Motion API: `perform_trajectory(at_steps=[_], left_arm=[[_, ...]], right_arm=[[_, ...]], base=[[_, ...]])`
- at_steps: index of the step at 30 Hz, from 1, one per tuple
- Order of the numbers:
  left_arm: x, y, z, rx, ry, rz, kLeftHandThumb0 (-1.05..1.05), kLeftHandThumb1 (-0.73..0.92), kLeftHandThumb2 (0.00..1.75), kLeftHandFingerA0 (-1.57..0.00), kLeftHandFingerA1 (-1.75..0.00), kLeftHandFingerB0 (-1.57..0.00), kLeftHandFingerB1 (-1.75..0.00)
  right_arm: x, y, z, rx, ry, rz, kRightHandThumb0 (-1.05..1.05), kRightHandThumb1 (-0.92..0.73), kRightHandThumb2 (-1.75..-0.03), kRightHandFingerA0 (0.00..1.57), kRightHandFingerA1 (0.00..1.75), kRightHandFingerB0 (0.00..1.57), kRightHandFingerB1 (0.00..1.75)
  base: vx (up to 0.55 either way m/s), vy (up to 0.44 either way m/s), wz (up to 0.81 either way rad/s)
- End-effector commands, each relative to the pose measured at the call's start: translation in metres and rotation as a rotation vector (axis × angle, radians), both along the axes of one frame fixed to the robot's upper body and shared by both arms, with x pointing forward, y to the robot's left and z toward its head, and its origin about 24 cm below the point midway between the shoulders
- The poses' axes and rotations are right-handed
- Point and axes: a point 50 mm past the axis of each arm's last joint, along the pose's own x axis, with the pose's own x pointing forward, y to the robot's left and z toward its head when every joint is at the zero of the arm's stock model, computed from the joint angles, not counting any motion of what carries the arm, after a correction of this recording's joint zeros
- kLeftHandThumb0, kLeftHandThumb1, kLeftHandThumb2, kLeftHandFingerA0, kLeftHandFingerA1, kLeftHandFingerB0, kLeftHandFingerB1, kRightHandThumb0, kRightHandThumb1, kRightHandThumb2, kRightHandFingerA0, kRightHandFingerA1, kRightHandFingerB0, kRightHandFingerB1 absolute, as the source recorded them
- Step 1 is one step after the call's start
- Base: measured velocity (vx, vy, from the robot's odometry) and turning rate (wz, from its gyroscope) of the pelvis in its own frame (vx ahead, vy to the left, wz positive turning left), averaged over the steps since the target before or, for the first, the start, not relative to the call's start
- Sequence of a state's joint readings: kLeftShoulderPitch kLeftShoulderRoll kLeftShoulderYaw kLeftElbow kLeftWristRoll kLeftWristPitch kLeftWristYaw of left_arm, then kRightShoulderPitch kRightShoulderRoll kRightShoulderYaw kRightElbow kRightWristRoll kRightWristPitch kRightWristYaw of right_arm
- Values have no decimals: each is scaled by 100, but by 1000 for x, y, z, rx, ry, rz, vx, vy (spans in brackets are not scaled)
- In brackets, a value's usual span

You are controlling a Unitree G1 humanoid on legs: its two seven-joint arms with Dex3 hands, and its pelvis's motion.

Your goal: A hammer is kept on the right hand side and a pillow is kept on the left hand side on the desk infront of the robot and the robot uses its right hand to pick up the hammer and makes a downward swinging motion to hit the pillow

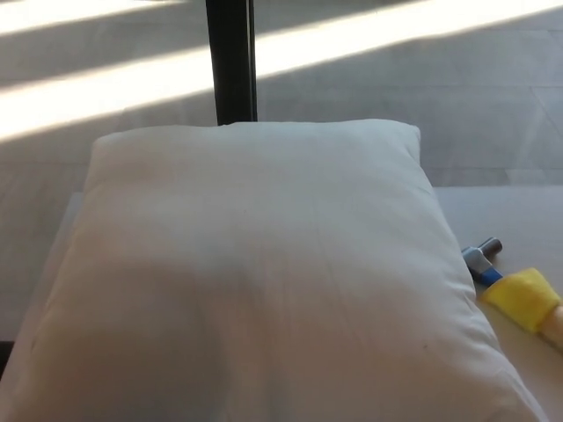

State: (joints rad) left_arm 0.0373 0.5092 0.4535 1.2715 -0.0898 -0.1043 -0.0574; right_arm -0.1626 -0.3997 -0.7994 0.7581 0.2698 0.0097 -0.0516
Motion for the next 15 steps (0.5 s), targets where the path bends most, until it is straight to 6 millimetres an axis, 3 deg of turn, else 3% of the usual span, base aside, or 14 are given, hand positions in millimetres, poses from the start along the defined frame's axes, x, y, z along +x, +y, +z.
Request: perform_trajectory(at_steps=[1,2,3,5,8,11,12,13,14,15], left_arm=[[-1,7,7,13,-57,35,-57,64,59,-55,-64,-72,-59],[-1,7,7,13,-57,35,-57,64,59,-55,-64,-72,-59],[-2,7,7,7,-51,33,-57,64,59,-49,-62,-72,-59],[-4,6,6,7,-50,26,-55,64,59,-56,-63,-75,-59],[-4,6,6,8,-47,15,-57,66,60,-48,-62,-66,-60],[-4,6,6,17,-39,12,-57,66,60,-50,-61,-67,-57],[-5,6,6,10,-52,21,-56,65,60,-57,-62,-77,-64],[-5,6,6,7,-59,26,-56,65,60,-57,-62,-77,-64],[-5,6,5,7,-54,26,-56,66,60,-58,-63,-76,-62],[-4,6,5,7,-45,24,-56,67,59,-60,-62,-74,-58]], right_arm=[[50,-6,116,-96,-397,-62,-70,-56,-86,0,9,2,17],[50,-6,116,-95,-396,-63,-70,-56,-86,0,9,2,17],[61,4,138,-187,-413,-1,-79,-60,-90,0,9,8,17],[64,8,146,-218,-417,10,-77,-59,-92,0,17,8,24],[80,27,168,-382,-410,119,-75,-57,-91,0,19,7,25],[91,41,177,-456,-411,203,-79,-57,-92,0,20,3,27],[96,49,179,-477,-407,237,-70,-70,-63,4,26,13,23],[98,52,180,-485,-406,250,-70,-70,-63,4,26,13,23],[100,55,179,-508,-381,277,-72,-57,-97,1,28,8,34],[103,62,177,-551,-335,330,-71,-76,-62,2,35,14,28]], base=[[0,0,0],[0,0,0],[0,0,0],[0,0,0],[0,0,0],[0,0,0],[0,0,0],[0,0,0],[0,0,0],[0,0,0]])
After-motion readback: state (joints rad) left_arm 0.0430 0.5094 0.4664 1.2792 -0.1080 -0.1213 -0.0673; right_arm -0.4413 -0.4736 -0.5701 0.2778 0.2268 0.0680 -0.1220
